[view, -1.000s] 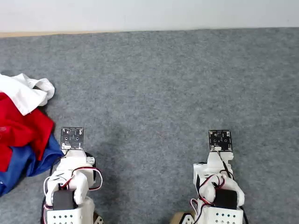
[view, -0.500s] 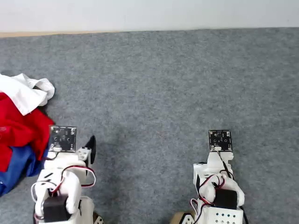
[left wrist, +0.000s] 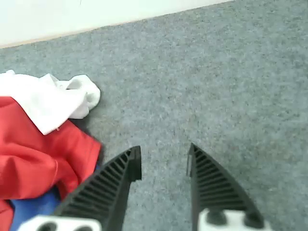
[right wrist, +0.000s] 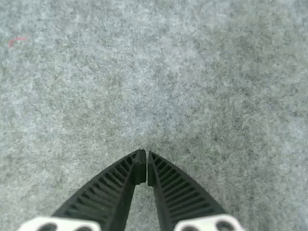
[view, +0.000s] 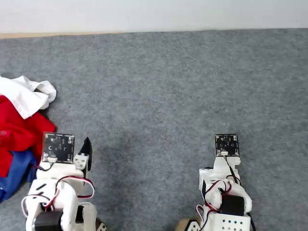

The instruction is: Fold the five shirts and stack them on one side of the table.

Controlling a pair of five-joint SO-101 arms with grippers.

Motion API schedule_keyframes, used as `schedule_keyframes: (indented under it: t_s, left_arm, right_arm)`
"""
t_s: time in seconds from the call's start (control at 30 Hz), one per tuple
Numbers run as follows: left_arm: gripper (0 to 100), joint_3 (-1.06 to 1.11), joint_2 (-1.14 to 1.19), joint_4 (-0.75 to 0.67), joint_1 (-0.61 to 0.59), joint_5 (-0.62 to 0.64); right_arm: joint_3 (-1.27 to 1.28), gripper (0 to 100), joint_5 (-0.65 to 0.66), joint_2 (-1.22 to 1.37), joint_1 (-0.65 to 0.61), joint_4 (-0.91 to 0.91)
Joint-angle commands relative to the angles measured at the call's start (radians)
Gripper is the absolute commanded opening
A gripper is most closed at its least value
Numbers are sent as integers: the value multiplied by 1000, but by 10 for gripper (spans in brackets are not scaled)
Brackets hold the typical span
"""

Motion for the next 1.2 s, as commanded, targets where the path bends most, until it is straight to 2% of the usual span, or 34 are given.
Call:
schedule_keyframes:
  t_s: [0.0,0.13,0.27,0.47,0.63,0.87,0.97,1.17]
  left_arm:
    - [159,-156,186,8,-6,-3]
    - [159,-364,456,58,-44,-3]
    - [159,-565,692,181,-118,-8]
    - [159,-750,884,302,-155,-11]
    - [149,-774,936,330,-153,-87]
    - [13,-777,1089,345,-158,-101]
    - [8,-788,1160,345,-158,-104]
    - [8,-868,1292,344,-187,-219]
  right_arm:
    - [15,10,6,-12,-1,5]
    - [15,10,6,-12,-1,5]
    - [15,10,6,-12,-1,5]
    - [15,10,6,-12,-1,5]
    - [15,10,6,-12,-1,5]
    - [15,10,6,-12,-1,5]
    - [15,10,6,-12,-2,5]
    - [15,10,6,-12,-2,5]
